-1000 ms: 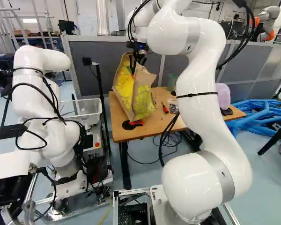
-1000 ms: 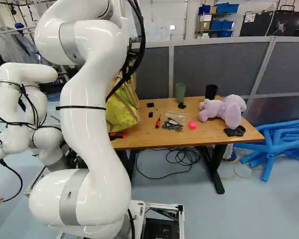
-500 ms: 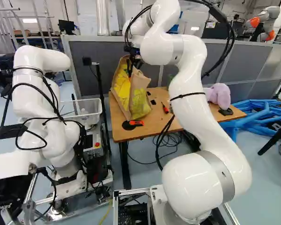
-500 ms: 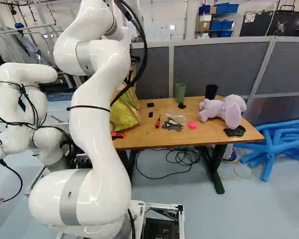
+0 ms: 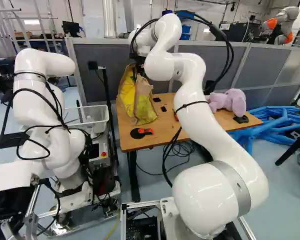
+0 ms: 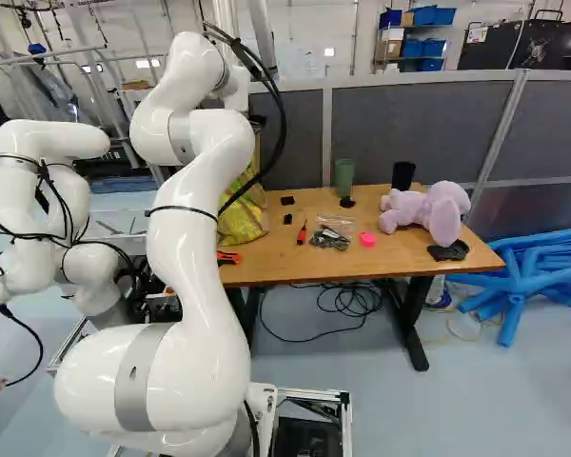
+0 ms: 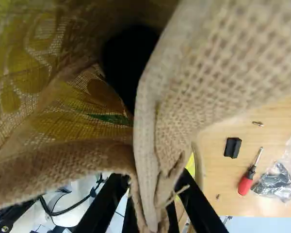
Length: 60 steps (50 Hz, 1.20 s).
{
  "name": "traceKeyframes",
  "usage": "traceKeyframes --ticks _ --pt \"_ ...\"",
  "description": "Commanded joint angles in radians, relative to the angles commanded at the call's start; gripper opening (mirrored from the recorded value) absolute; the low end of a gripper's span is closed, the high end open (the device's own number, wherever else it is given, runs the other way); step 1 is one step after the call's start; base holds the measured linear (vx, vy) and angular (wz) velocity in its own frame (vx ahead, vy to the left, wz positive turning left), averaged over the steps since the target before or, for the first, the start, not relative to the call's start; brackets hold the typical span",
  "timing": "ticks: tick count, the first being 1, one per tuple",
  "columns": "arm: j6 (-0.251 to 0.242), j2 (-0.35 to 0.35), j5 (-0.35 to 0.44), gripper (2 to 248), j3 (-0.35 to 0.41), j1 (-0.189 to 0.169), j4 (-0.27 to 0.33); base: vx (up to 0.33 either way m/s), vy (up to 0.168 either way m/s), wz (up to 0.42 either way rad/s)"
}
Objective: Pick up the bag on the ground and place it on the table
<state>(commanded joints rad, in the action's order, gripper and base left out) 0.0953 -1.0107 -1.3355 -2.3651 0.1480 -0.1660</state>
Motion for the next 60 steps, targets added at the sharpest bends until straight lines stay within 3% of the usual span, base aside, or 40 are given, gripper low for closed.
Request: traceKeyframes --ticks 11,12,17,18,22,23,27,28,32,33,38,39,43,44,60 --pt "0.000 -0.014 0.000 35 -0.018 0.001 0.000 0.000 0.000 0.000" --pt "0.000 -0.014 0.000 52 -0.018 0.001 0.000 0.000 0.000 0.000" --pt "0.000 -0.015 0.000 52 -0.019 0.001 0.000 0.000 0.000 0.000" --pt "0.000 -0.015 0.000 84 -0.019 0.001 0.000 0.000 0.000 0.000" --pt "0.000 -0.015 0.000 84 -0.019 0.001 0.000 0.000 0.000 0.000" --pt "0.000 -0.015 0.000 120 -0.019 0.001 0.000 0.000 0.000 0.000" --pt "0.000 -0.015 0.000 120 -0.019 0.001 0.000 0.000 0.000 0.000" --pt "0.000 -0.015 0.000 155 -0.019 0.001 0.000 0.000 0.000 0.000" --pt "0.000 -0.015 0.000 155 -0.019 0.001 0.000 0.000 0.000 0.000" --pt "0.000 -0.015 0.000 190 -0.019 0.001 0.000 0.000 0.000 0.000" --pt "0.000 -0.015 0.000 190 -0.019 0.001 0.000 0.000 0.000 0.000" --pt "0.000 -0.015 0.000 227 -0.019 0.001 0.000 0.000 0.000 0.000" --pt "0.000 -0.014 0.000 227 -0.019 0.001 0.000 0.000 0.000 0.000" --pt "0.000 -0.013 0.000 247 -0.019 0.001 0.000 0.000 0.000 0.000" --pt "0.000 0.019 0.000 247 -0.014 0.001 0.000 0.000 0.000 0.000"
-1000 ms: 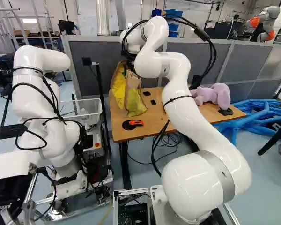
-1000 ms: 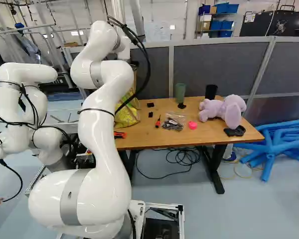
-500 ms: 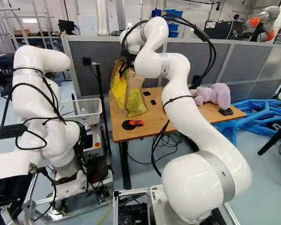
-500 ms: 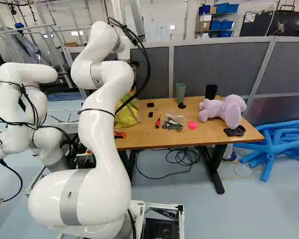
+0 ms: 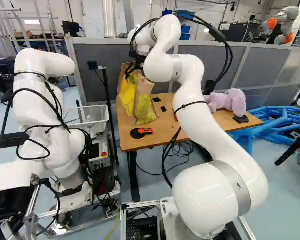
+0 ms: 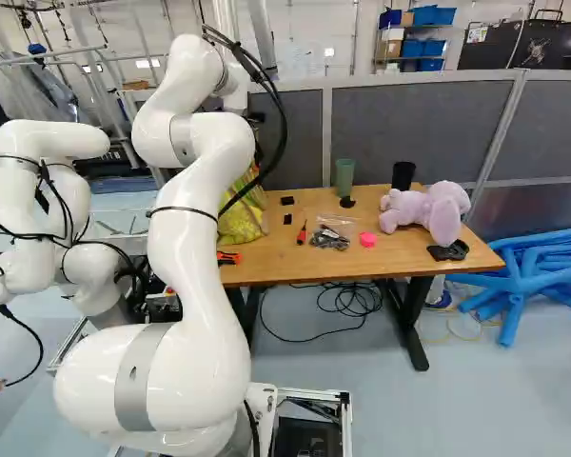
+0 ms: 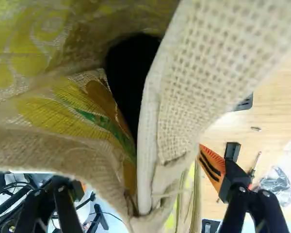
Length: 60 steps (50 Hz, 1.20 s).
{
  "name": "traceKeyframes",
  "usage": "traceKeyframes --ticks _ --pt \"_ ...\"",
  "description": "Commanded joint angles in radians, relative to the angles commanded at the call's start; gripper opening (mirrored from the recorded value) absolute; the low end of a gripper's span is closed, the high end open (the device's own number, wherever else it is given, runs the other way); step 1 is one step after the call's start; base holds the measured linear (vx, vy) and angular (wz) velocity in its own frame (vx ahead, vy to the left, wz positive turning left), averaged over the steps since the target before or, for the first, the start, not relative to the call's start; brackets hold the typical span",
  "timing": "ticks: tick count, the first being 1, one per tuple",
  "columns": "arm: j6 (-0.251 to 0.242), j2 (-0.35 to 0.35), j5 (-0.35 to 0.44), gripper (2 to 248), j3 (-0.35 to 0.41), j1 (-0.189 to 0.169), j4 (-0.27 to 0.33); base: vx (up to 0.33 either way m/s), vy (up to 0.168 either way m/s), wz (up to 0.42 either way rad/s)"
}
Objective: Pick up the bag on the ground and place it on the table
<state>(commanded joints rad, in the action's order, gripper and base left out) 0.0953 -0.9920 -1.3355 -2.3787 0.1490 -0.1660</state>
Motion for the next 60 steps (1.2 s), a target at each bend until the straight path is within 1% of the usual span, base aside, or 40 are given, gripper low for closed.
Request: traceKeyframes --ticks 60 --pt "0.000 0.117 0.000 247 -0.007 0.000 0.000 0.000 0.000 0.000"
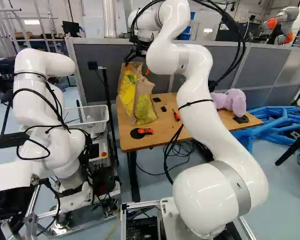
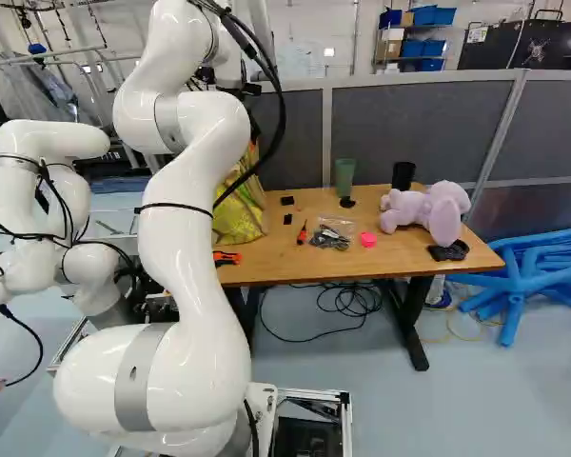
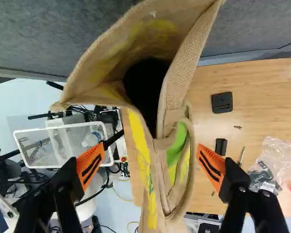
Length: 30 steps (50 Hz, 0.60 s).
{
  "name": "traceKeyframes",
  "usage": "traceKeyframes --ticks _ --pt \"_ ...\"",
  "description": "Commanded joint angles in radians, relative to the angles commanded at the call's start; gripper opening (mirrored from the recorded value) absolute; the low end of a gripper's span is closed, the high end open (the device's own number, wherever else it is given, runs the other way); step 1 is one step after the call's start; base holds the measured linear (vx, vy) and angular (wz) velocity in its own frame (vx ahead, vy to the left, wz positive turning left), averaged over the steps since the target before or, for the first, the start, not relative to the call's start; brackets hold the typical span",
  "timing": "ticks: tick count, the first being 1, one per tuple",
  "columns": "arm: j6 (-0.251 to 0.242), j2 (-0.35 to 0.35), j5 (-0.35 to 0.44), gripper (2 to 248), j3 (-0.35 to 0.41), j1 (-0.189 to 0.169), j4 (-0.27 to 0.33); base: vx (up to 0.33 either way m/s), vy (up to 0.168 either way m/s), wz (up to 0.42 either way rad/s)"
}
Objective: Pick up the bag on the ground and place it on the table
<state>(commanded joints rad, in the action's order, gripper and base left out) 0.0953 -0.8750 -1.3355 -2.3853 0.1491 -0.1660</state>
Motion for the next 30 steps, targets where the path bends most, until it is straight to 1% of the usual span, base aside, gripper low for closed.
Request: traceKeyframes --ticks 30 --pt "0.000 0.048 0.000 247 -0.021 0.000 0.000 0.000 0.000 0.000"
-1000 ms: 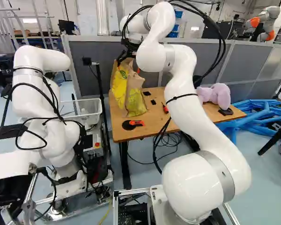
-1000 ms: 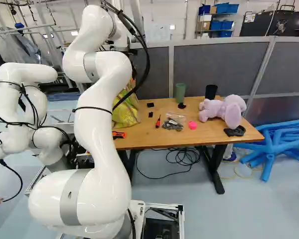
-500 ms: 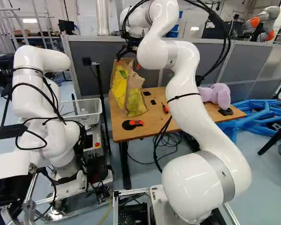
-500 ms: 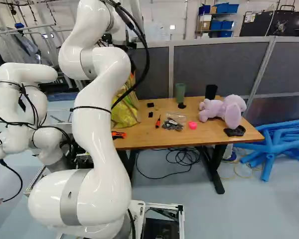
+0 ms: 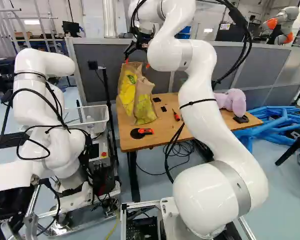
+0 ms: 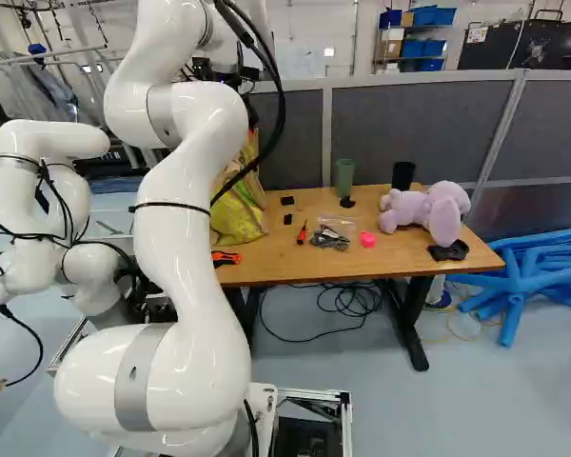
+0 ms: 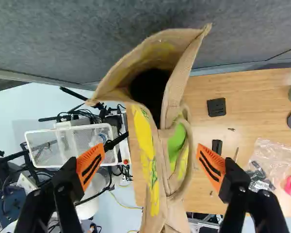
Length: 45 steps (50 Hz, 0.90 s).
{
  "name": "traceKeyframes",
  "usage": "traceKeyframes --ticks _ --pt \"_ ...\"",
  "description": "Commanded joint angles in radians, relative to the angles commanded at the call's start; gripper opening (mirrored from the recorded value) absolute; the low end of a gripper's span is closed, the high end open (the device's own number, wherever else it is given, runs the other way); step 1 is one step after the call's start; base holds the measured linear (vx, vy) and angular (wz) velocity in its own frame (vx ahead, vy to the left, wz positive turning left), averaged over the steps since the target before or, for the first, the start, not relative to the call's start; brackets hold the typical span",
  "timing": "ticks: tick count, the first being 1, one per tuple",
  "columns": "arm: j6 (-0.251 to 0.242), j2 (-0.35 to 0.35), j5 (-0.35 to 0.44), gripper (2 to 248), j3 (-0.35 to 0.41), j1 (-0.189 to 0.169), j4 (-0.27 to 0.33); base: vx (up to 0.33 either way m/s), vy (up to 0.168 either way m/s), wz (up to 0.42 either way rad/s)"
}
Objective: Pick up the bag on the ground and place it on the table
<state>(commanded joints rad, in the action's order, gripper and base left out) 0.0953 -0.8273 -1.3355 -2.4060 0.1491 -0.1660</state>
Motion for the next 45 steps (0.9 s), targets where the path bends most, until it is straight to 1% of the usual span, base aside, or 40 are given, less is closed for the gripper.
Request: traceKeyframes --ticks 17,45 --pt "0.000 0.021 0.000 247 -0.015 0.000 0.000 0.000 0.000 0.000" --pt "0.000 0.023 0.000 247 -0.017 0.000 0.000 0.000 0.000 0.000"
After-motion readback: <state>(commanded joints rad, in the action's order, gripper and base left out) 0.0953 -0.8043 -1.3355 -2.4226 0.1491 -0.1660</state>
